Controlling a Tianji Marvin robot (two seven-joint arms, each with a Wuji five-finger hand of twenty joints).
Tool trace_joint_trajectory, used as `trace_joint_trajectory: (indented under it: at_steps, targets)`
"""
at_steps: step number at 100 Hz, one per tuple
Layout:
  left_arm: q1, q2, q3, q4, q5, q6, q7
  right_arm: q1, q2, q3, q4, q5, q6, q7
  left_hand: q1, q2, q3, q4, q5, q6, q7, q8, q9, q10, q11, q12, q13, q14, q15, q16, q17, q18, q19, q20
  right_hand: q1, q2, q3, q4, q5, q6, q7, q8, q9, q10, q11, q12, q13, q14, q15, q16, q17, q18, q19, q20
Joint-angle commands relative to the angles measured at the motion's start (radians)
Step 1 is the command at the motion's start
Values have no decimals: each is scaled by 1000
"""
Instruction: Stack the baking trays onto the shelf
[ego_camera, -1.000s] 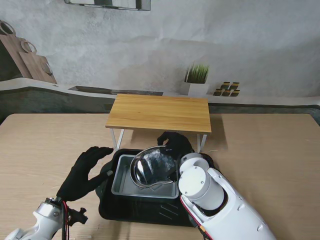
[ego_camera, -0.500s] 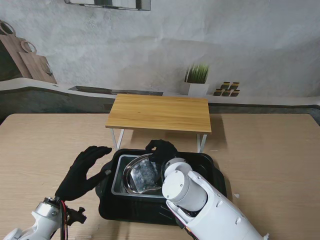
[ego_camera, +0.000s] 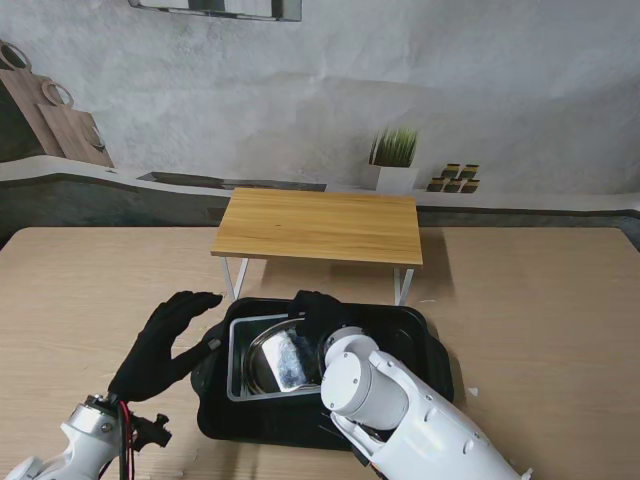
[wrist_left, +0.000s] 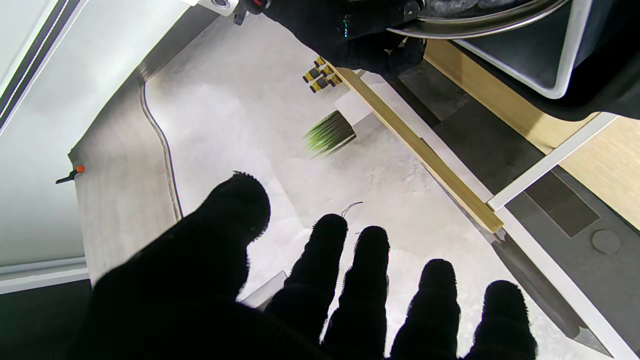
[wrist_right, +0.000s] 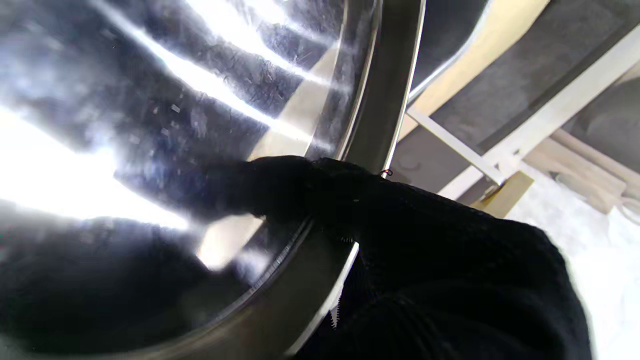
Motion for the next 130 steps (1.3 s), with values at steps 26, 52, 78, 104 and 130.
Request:
trace_joint_trajectory:
  at_steps: [26,52,78,104,130]
  targets:
    - [4,-4,0,-2,-5,-3,-12,-20,36,-19,-67,-87,42,82,10,21,1,17,8,-7,-16,9,0,18,-21,8,-5,-7,-20,2,-14,2,-10,-7,-235,58,40,182,-259,88,-143,-5,-392,-97,-17,36,-368,-52,-178,37,-243,-159,-88,114]
    - [4,-4,0,-1,-4,-4,-12,-38,53,-19,-110,-152,49,91,10,19,2,17,7,-6,-17,9,0,18,-21,8,-5,-5,-20,2,-14,2,-11,-7,-311,51,-13,174,-367,144,-346,-149,-491,-106,-215,-118,-611,-111,-342,-89,-413,-167,-262,86]
    - [5,-4,-1,-2,-5,-4,-14,-71,56,1,-146,-173,43,68,11,20,1,17,8,-7,-17,9,2,18,-21,8,-5,-6,-20,2,-14,2,-10,-7,-344,84,-60,177,-387,186,-434,-274,-480,-95,-434,-306,-637,-131,-683,-255,-490,-82,-654,-62]
    - [5,-4,0,-3,-3,-2,-13,-118,67,35,-198,-179,23,66,11,21,2,17,8,-6,-16,9,1,17,-21,8,-5,-6,-20,2,-14,2,-10,-7,-359,108,-77,178,-394,211,-444,-341,-476,-88,-505,-329,-625,-145,-851,-345,-481,-65,-902,-143]
    - [5,-2,4,-6,-4,23,-20,-232,109,126,-321,-272,-19,94,21,13,8,19,9,-3,-17,8,-1,20,-22,7,-7,-4,-21,2,-14,3,-10,-7,-386,153,-120,189,-379,185,-415,-346,-483,-87,-356,-270,-565,-95,-693,-269,-389,-28,-802,-59]
